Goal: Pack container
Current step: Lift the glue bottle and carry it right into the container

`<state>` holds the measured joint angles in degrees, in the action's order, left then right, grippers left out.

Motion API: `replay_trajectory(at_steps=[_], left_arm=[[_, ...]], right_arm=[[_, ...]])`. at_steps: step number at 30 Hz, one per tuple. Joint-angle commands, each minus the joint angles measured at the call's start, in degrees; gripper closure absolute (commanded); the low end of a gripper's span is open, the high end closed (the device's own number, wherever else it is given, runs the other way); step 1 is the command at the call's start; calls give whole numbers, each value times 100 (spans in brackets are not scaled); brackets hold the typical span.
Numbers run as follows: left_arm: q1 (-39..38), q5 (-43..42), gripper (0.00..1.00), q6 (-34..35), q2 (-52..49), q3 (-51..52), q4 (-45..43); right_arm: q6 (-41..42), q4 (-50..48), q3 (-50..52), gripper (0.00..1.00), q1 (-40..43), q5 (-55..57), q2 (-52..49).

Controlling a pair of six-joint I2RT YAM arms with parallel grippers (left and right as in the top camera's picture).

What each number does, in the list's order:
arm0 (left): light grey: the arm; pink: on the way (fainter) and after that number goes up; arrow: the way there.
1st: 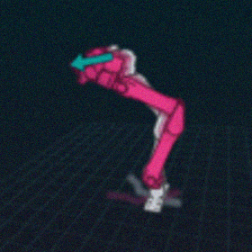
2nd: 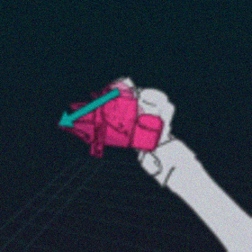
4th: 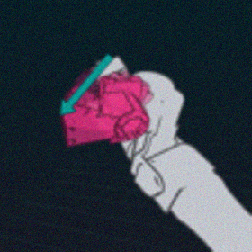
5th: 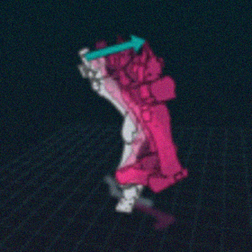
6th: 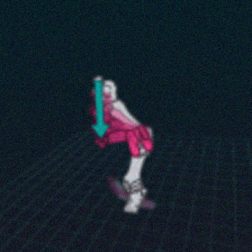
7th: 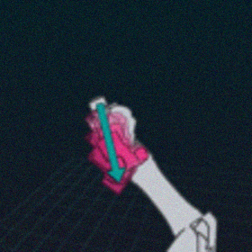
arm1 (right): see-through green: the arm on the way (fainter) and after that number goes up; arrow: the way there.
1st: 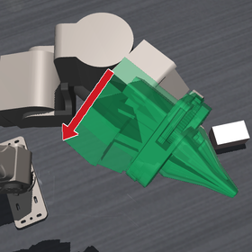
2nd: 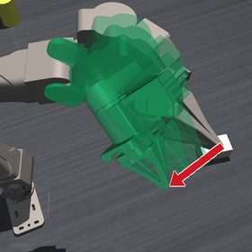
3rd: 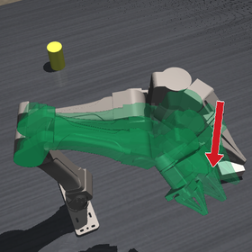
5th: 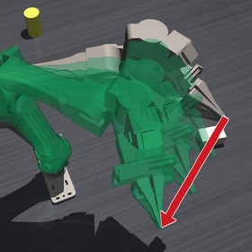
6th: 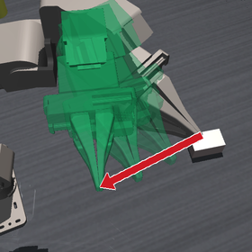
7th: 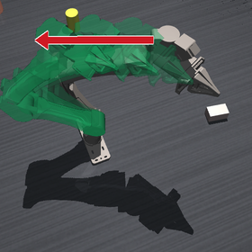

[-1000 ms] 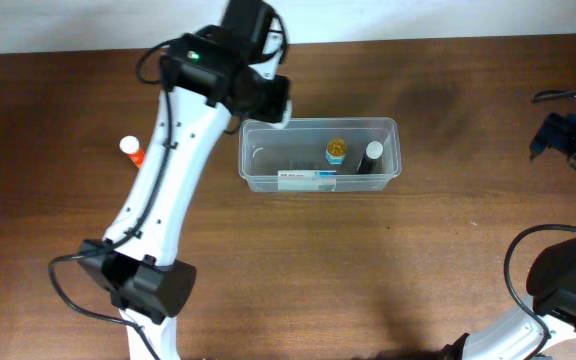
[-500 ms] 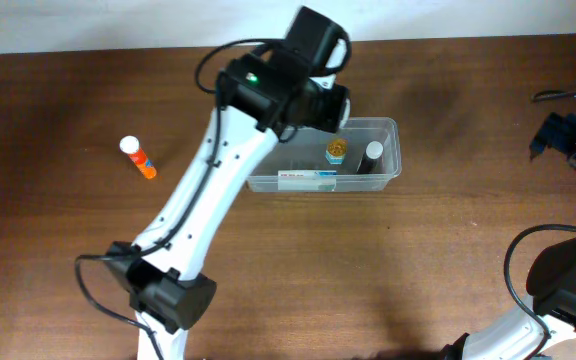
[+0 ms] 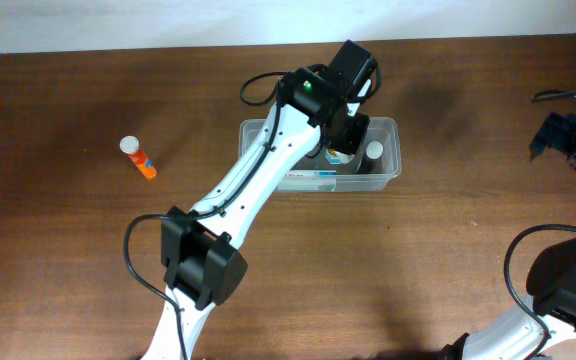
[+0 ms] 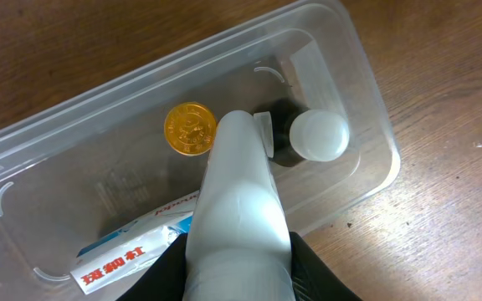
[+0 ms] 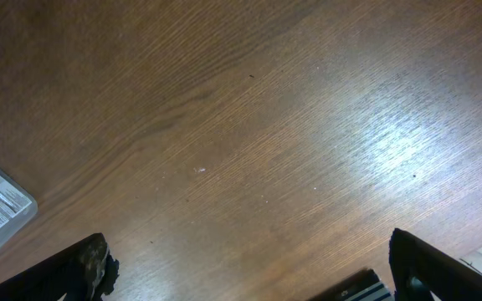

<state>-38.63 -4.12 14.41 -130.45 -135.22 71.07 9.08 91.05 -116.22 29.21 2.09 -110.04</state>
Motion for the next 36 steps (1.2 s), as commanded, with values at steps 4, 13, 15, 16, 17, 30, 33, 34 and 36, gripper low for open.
replay_trajectory(at_steps=[4, 13, 15, 16, 17, 30, 33, 34, 36], left_arm=[[-22, -63, 72, 197, -101, -79, 17], [-76, -61, 72, 575, -103, -79, 111], [-103, -59, 72, 577, -103, -79, 160], [-109, -61, 72, 577, -107, -79, 179], [-114, -61, 72, 584, -111, -76, 195], [-140, -66, 71, 702, -459, -68, 275], [-140, -66, 71, 702, -459, -68, 264], [-140, -66, 71, 702, -459, -68, 267], [-140, -66, 71, 702, -461, -68, 273]], right_arm=[[68, -9, -11, 2, 11, 7, 83], [68, -9, -11, 2, 11, 7, 83], [68, -9, -11, 2, 11, 7, 83], [68, -9, -11, 2, 11, 7, 83], [68, -9, -11, 2, 11, 7, 83], [68, -9, -11, 2, 11, 7, 83], [68, -9, -11, 2, 11, 7, 83], [68, -9, -11, 2, 11, 7, 83], [68, -9, -11, 2, 11, 7, 83]])
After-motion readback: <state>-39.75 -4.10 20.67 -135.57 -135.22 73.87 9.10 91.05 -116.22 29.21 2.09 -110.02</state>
